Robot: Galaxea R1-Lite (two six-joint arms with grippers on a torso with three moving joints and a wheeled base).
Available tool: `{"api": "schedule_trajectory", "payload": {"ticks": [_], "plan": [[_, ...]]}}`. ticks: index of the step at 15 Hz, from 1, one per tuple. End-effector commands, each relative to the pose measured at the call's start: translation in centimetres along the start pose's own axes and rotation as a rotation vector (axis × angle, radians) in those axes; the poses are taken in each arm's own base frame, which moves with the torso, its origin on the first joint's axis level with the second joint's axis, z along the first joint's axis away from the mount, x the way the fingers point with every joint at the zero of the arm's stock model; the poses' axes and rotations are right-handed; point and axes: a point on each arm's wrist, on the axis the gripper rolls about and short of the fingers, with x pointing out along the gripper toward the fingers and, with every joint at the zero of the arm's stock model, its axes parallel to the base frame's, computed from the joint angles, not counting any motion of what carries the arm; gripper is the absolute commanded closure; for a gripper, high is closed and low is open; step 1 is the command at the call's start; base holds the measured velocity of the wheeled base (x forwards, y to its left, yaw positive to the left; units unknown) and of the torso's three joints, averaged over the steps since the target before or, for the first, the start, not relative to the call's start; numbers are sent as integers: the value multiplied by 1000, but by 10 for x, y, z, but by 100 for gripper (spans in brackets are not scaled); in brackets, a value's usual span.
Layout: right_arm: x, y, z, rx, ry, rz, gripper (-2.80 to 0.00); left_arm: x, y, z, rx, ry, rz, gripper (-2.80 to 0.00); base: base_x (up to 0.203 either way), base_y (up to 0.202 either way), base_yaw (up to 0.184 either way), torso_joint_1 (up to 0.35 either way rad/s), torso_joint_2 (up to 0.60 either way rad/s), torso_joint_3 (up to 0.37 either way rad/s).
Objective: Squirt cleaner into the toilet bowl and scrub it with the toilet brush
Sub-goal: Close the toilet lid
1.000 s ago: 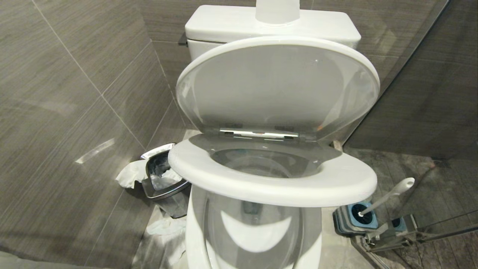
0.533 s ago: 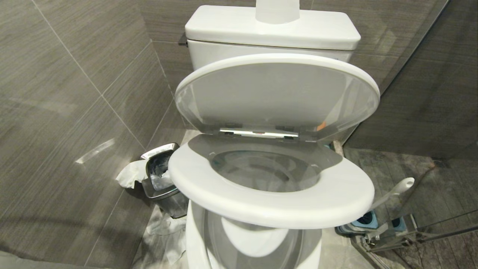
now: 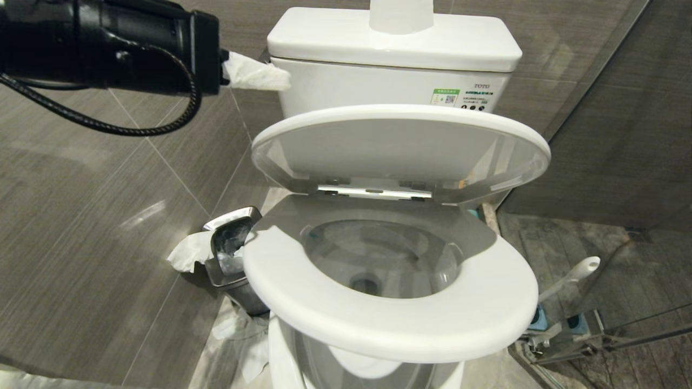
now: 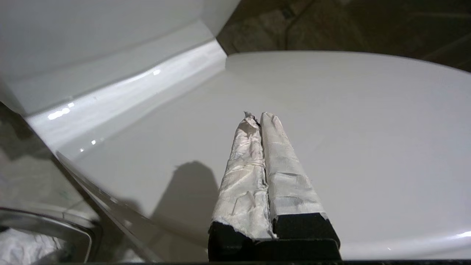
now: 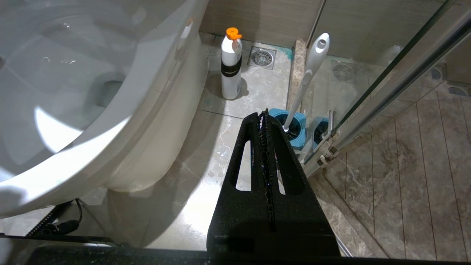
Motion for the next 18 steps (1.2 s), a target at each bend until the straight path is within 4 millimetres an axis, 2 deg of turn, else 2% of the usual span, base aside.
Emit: {"api": "schedule_trajectory", "payload": {"ticks": [1, 7, 11, 15, 18], "plan": [[0, 0, 0, -1, 1, 2, 0, 28, 9, -21, -51, 115, -17, 0, 0, 0, 0, 0, 0, 0], [0, 0, 0, -1, 1, 1, 0, 52, 21, -66, -166, 379, 54, 0, 0, 0, 0, 0, 0, 0], [0, 0, 0, -1, 1, 0, 0, 59, 24, -101, -224, 514, 85, 0, 0, 0, 0, 0, 0, 0], [0, 0, 0, -1, 1, 0, 0, 61, 27, -124, -264, 602, 110, 0, 0, 0, 0, 0, 0, 0], [0, 0, 0, -1, 1, 0, 0, 68, 31, -134, -290, 641, 123, 0, 0, 0, 0, 0, 0, 0]]}}
